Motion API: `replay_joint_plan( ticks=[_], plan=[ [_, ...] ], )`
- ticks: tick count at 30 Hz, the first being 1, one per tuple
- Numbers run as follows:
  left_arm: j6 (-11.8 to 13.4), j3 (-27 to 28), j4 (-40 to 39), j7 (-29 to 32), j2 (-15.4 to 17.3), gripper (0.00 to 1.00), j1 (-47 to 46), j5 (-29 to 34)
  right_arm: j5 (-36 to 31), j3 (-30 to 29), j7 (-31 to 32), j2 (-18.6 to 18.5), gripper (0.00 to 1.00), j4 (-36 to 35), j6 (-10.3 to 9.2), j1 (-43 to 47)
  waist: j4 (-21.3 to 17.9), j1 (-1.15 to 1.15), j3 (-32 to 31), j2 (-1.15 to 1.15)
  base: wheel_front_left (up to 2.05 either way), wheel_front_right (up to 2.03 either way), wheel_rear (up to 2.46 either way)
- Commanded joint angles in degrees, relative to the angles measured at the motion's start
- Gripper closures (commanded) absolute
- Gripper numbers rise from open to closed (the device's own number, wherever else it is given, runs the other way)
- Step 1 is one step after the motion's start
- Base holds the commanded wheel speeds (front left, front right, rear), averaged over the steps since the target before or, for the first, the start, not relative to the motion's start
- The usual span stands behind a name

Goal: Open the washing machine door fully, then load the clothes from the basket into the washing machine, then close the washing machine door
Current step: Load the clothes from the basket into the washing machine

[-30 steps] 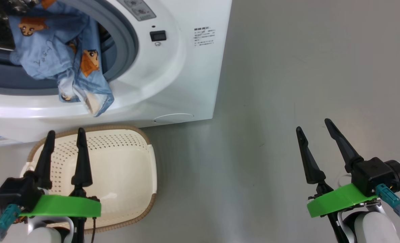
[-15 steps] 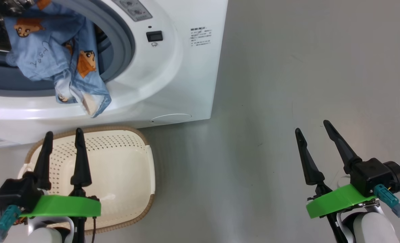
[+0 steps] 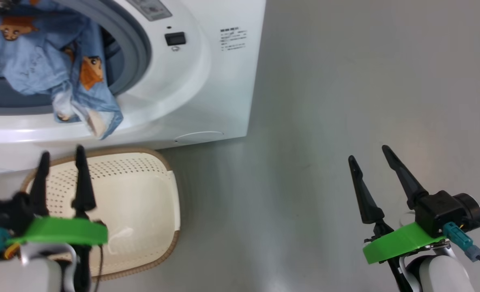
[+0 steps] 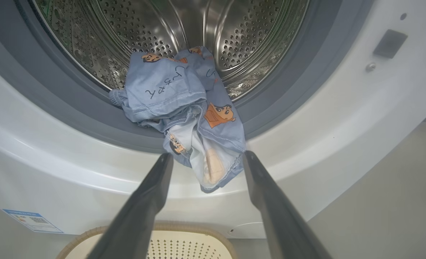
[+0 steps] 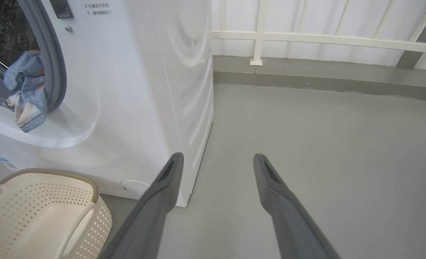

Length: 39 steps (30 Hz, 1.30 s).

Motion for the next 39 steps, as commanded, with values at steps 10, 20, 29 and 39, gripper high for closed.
replay_joint_plan(
  ticks=[10, 20, 29, 39],
  plan=[
    [-1.0, 2.7, 6.1, 4.0, 5.2, 0.0, -11.8, -1.8, 0.7, 2.9, -1.6, 0.0, 0.0, -0.3, 0.09, -1.7, -2.8, 0.0, 3.3, 0.0, 0.0, 0.0, 0.0],
    [0.3, 3.4, 17.2, 6.9, 8.8, 0.0, -22.5, -1.7, 1.5, 3.5, -2.7, 0.0, 0.0, 1.0, 0.09, -2.9, -4.8, 0.0, 6.1, 0.0, 0.0, 0.0, 0.0],
    [1.3, 3.3, 26.2, 8.5, 10.9, 0.0, -29.3, -1.5, 1.9, 3.7, -3.4, 0.0, 0.0, 1.7, 0.09, -3.9, -5.7, 0.0, 7.4, 0.0, 0.0, 0.0, 0.0],
    [1.8, 2.3, 34.6, 9.9, 12.4, 0.0, -36.9, -1.2, 2.3, 4.0, -4.0, 0.0, 0.0, 2.3, 0.09, -4.6, -6.5, 0.0, 8.9, 0.0, 0.0, 0.0, 0.0]
  ],
)
